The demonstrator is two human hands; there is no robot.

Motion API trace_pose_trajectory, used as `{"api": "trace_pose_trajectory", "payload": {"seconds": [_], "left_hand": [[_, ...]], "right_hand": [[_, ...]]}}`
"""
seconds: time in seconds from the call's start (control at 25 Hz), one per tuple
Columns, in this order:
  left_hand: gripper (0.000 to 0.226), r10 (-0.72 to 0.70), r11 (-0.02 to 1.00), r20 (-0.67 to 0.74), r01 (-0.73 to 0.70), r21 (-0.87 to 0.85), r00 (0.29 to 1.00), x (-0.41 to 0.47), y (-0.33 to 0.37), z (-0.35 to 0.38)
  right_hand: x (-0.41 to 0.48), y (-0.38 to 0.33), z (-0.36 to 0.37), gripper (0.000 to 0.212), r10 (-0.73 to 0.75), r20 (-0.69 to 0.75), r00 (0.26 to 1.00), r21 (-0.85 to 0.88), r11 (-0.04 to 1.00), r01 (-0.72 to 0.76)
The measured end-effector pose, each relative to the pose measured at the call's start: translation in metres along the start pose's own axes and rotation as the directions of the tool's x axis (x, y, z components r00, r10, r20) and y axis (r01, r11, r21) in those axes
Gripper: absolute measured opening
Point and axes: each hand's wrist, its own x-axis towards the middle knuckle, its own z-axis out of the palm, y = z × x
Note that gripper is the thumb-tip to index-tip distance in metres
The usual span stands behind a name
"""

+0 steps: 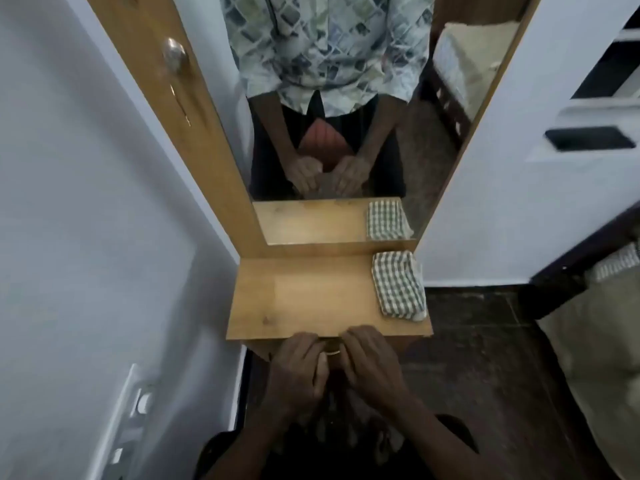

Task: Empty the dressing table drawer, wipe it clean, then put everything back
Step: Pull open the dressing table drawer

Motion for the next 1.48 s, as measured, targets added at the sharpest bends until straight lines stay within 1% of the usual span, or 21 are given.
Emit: {"api": "trace_pose_trajectory", "payload": {"seconds": [0.04, 0.12, 0.16, 0.24, 0.32, 0.36, 0.4, 0.44, 0.52, 0.6, 0.72, 0.84, 0.92, 1.04, 1.12, 1.2, 1.24, 1.32, 1.36, 1.4, 1.48], "left_hand": [[0.036, 0.027, 0.999, 0.021, -0.028, 0.040, 0.999, -0.016, -0.007, 0.020], [0.029, -0.003, 0.999, 0.086, -0.001, 0.052, 0.996, -0.042, -0.024, 0.056], [0.032, -0.049, 0.998, 0.113, 0.044, 0.047, 0.992, -0.049, -0.030, 0.071], [0.037, -0.125, 0.992, 0.112, 0.125, 0.012, 0.986, -0.057, -0.038, 0.093], [0.032, -0.186, 0.983, 0.082, 0.186, 0.010, 0.979, -0.057, -0.037, 0.102], [0.028, -0.211, 0.977, 0.061, 0.212, 0.005, 0.976, -0.054, -0.036, 0.106], [0.026, -0.248, 0.969, 0.039, 0.248, 0.000, 0.968, -0.047, -0.033, 0.108], [0.025, -0.279, 0.960, 0.050, 0.280, -0.005, 0.959, -0.043, -0.029, 0.108], [0.027, -0.304, 0.952, 0.094, 0.304, 0.022, 0.948, -0.044, -0.015, 0.096], [0.029, -0.296, 0.955, 0.127, 0.292, 0.052, 0.947, -0.052, -0.003, 0.079], [0.025, -0.313, 0.950, 0.140, 0.311, 0.036, 0.939, -0.069, 0.013, 0.062], [0.022, -0.383, 0.921, 0.170, 0.388, 0.003, 0.908, -0.097, 0.032, 0.061], [0.021, -0.425, 0.899, 0.202, 0.438, -0.023, 0.882, -0.114, 0.037, 0.059], [0.019, -0.443, 0.890, 0.270, 0.457, 0.012, 0.855, -0.134, 0.043, 0.054], [0.021, -0.442, 0.894, 0.309, 0.442, 0.074, 0.842, -0.144, 0.050, 0.047], [0.025, -0.441, 0.895, 0.383, 0.427, 0.127, 0.812, -0.149, 0.061, 0.039], [0.028, -0.456, 0.888, 0.424, 0.432, 0.158, 0.782, -0.150, 0.068, 0.034], [0.032, -0.510, 0.855, 0.494, 0.476, 0.203, 0.705, -0.149, 0.076, 0.028], [0.034, -0.516, 0.853, 0.524, 0.459, 0.248, 0.677, -0.146, 0.080, 0.023], [0.036, -0.509, 0.858, 0.557, 0.442, 0.263, 0.656, -0.144, 0.086, 0.015], [0.039, -0.468, 0.882, 0.610, 0.385, 0.273, 0.640, -0.142, 0.090, 0.008]], "right_hand": [[-0.014, 0.000, 0.016, 0.016, -0.048, 0.032, 0.998, -0.064, 0.997, 0.050], [-0.037, 0.007, 0.044, 0.020, -0.095, -0.016, 0.995, -0.137, 0.986, 0.092], [-0.047, 0.009, 0.056, 0.023, -0.088, -0.047, 0.995, -0.158, 0.984, 0.080], [-0.066, 0.012, 0.079, 0.028, -0.085, -0.092, 0.992, -0.196, 0.978, 0.066], [-0.079, 0.014, 0.097, 0.031, -0.065, -0.014, 0.998, -0.223, 0.973, 0.060], [-0.082, 0.015, 0.104, 0.034, -0.032, 0.060, 0.998, -0.251, 0.967, 0.046], [-0.080, 0.013, 0.107, 0.039, 0.046, 0.143, 0.989, -0.227, 0.974, -0.012], [-0.079, 0.009, 0.107, 0.044, 0.127, 0.210, 0.969, -0.207, 0.975, -0.083], [-0.082, -0.004, 0.097, 0.044, 0.202, 0.251, 0.947, -0.175, 0.971, -0.160], [-0.084, -0.020, 0.078, 0.037, 0.185, 0.263, 0.947, -0.183, 0.973, -0.140], [-0.093, -0.035, 0.056, 0.033, 0.138, 0.211, 0.968, -0.204, 0.974, -0.094], [-0.122, -0.056, 0.052, 0.032, 0.195, 0.232, 0.953, -0.148, 0.975, -0.163], [-0.136, -0.072, 0.046, 0.017, 0.247, 0.249, 0.937, -0.138, 0.966, -0.218], [-0.156, -0.086, 0.041, 0.027, 0.271, 0.259, 0.927, -0.152, 0.959, -0.238], [-0.165, -0.093, 0.031, 0.021, 0.284, 0.263, 0.922, -0.180, 0.953, -0.243], [-0.171, -0.095, 0.027, 0.005, 0.263, 0.311, 0.913, -0.185, 0.959, -0.213], [-0.175, -0.097, 0.024, 0.010, 0.283, 0.363, 0.888, -0.198, 0.954, -0.224], [-0.181, -0.099, 0.024, 0.030, 0.260, 0.420, 0.870, -0.216, 0.959, -0.183], [-0.183, -0.103, 0.025, 0.032, 0.246, 0.428, 0.870, -0.238, 0.959, -0.154], [-0.186, -0.108, 0.019, 0.028, 0.261, 0.488, 0.833, -0.253, 0.956, -0.152], [-0.172, -0.124, 0.004, 0.008, 0.277, 0.547, 0.790, -0.278, 0.950, -0.141]]}}
